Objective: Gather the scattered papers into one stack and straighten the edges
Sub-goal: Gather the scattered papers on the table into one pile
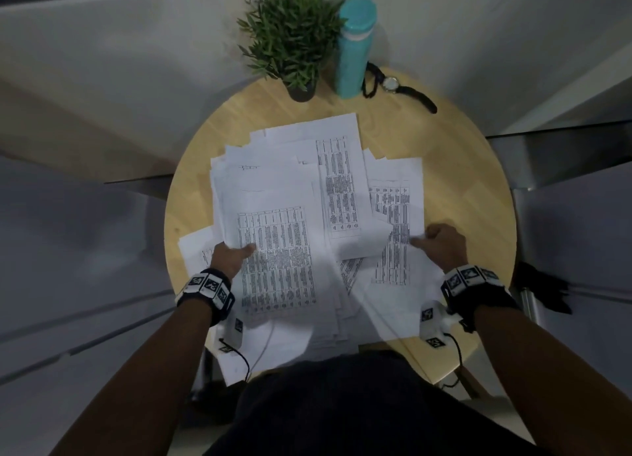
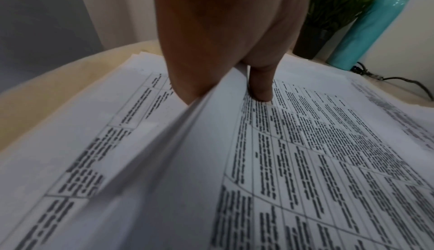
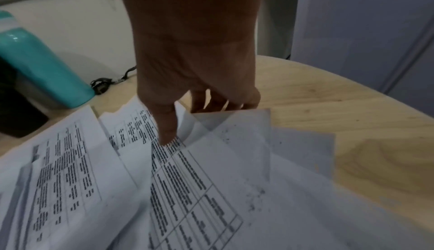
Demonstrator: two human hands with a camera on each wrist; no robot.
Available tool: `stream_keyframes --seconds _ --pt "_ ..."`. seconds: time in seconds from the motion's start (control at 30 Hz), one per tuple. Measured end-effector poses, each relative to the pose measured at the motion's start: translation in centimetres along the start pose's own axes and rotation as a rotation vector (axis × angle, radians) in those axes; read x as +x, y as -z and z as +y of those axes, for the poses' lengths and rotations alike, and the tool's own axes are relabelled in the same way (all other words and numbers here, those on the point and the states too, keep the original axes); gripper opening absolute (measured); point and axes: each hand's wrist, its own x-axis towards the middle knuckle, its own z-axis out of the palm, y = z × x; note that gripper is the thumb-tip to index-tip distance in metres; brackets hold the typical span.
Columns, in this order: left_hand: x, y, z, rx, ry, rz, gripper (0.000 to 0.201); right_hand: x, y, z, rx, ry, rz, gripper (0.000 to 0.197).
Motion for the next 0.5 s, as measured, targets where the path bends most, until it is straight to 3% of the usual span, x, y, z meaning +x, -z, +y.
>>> stream_keyframes --seconds 0.1,0.17,0.23,0.33,0.5 --pt "-0.5 -1.1 0.2 -0.007 -0.018 -0.027 0.092 -0.1 0.1 -0.3 0.118 -0.029 -0.138 0.034" --pt "-1.0 -1.8 0.6 -0.010 -0.030 -0.038 0.091 -0.3 0.4 -0.7 0.109 0.004 -0.111 0.035" --pt "-1.4 -2.1 0.8 -0.005 -0.033 -0.045 0.091 -0.6 0.8 -0.9 0.011 0.060 -0.054 0.027" --pt "-1.5 -2.2 1.0 0.017 -0.032 -0.043 0.091 -0.9 1.7 -0.7 -0.134 0.126 0.083 0.048" --pt "-1.6 -2.1 1.1 0.022 -0.013 -0.047 0.092 -2.0 6.0 -1.0 -0.225 0.118 0.389 0.025"
